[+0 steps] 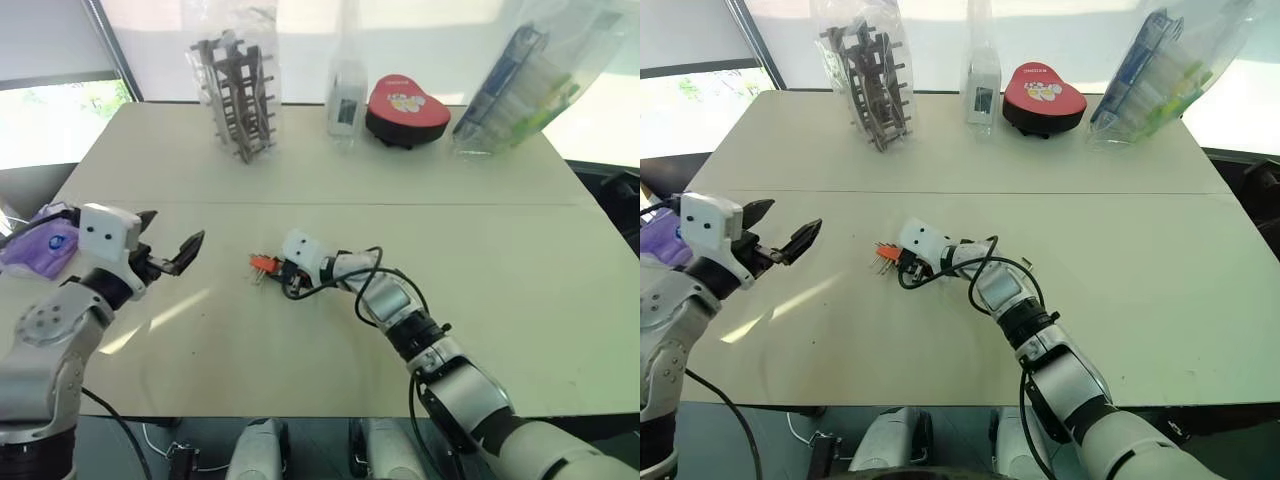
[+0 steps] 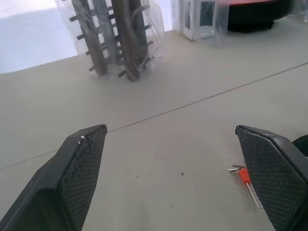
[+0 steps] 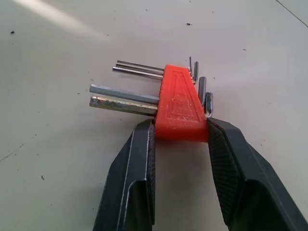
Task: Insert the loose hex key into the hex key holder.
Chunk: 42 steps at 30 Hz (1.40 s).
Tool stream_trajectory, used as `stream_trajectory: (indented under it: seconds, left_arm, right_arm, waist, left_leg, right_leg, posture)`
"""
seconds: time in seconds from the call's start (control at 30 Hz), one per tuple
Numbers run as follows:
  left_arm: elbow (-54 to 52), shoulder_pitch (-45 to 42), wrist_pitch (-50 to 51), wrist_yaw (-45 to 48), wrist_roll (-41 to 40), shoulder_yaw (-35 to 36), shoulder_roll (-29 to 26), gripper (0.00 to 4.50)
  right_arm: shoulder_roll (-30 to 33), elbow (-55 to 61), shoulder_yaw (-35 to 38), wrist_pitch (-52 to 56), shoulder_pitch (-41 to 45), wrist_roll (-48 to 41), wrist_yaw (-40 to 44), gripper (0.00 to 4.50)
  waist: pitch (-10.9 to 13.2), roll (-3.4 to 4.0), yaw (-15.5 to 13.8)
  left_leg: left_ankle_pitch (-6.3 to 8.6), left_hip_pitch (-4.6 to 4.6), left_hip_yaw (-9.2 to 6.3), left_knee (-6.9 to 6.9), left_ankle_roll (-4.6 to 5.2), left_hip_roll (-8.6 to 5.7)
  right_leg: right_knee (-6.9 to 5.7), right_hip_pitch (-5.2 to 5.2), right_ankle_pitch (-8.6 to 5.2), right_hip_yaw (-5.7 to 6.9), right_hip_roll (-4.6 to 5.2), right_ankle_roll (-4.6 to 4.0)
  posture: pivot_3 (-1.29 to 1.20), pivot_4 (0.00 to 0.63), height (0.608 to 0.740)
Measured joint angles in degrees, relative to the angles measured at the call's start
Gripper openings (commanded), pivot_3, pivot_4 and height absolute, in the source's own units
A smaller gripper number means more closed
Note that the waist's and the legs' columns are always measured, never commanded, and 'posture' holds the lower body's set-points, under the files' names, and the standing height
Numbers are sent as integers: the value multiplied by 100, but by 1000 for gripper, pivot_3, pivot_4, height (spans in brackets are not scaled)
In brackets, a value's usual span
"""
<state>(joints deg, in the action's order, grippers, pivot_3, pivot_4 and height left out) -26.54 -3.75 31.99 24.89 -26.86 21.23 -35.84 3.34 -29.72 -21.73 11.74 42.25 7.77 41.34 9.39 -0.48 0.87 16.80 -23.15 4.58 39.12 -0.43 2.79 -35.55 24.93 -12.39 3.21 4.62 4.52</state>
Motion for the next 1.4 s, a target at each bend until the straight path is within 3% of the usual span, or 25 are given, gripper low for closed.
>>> stream_trajectory:
  seconds: [0.1, 0.23, 0.47, 0.63, 0.93, 1.27, 1.37, 1.4]
  left_arm:
    - [89, -151, -1, 34, 2, -30, 9, 4500]
    - [192, -452, 134, 139, -221, -60, 83, 4500]
    - [482, -1454, 992, 828, -1469, -476, 182, 4500]
    - [953, -2344, 1721, 1448, -2372, -726, 157, 4500]
    - [1761, -3202, 2107, 2256, -2727, -1135, 129, 4500]
    - [2034, -3329, 1926, 2603, -2505, -1369, 241, 4500]
    - [2082, -3418, 1872, 2617, -2477, -1370, 288, 3626]
    - [2081, -3430, 1859, 2618, -2472, -1369, 298, 3134]
  right_arm:
    - [131, 114, -1, -364, -135, 76, -213, 979]
    - [846, 600, 22, -1339, -194, 421, -567, 979]
    - [2310, 1255, 11, -3942, 89, 1361, -1080, 979]
    - [2799, 1654, 81, -4993, 227, 1570, -1239, 979]
    - [3115, 2136, 446, -5545, 280, 1575, -1344, 979]
    - [3196, 2499, 526, -5527, 209, 1572, -1292, 979]
    - [3201, 2563, 538, -5469, 127, 1569, -1276, 979]
    - [3201, 2568, 538, -5460, 92, 1569, -1268, 979]
  waist:
    - [1, 0, -15]
    - [5, 0, -12]
    - [9, -5, 27]
    - [18, -14, 19]
    - [23, -18, 2]
    - [26, -21, -6]
    - [26, -21, -8]
    - [26, -21, -10]
  left_leg:
    - [0, -6, 1, 1, 0, -2]
    - [-1, -27, 1, 3, -1, -6]
    - [-2, -24, 13, 0, -4, -3]
    - [-10, -23, 12, 1, -15, -2]
    - [-16, -23, 13, 2, -26, -2]
    - [-24, -23, 13, 2, -38, -2]
    - [-23, -23, 13, 2, -36, -2]
    - [-23, -23, 13, 3, -37, -3]
  right_leg:
    - [3, 2, 0, 1, 0, 0]
    - [8, 23, 8, -1, 3, 14]
    - [4, 26, 9, -1, -6, 17]
    - [0, 26, 9, -1, -7, 17]
    - [3, 23, 8, -1, -7, 17]
    - [4, 23, 8, -2, -7, 17]
    - [4, 23, 8, -2, -7, 17]
    - [4, 22, 8, -2, -6, 17]
  posture:
    - [0, 150, 740]
    - [0, 150, 740]
    - [0, 150, 740]
    - [0, 150, 740]
    - [0, 150, 740]
    - [0, 150, 740]
    - [0, 150, 740]
    - [0, 150, 740]
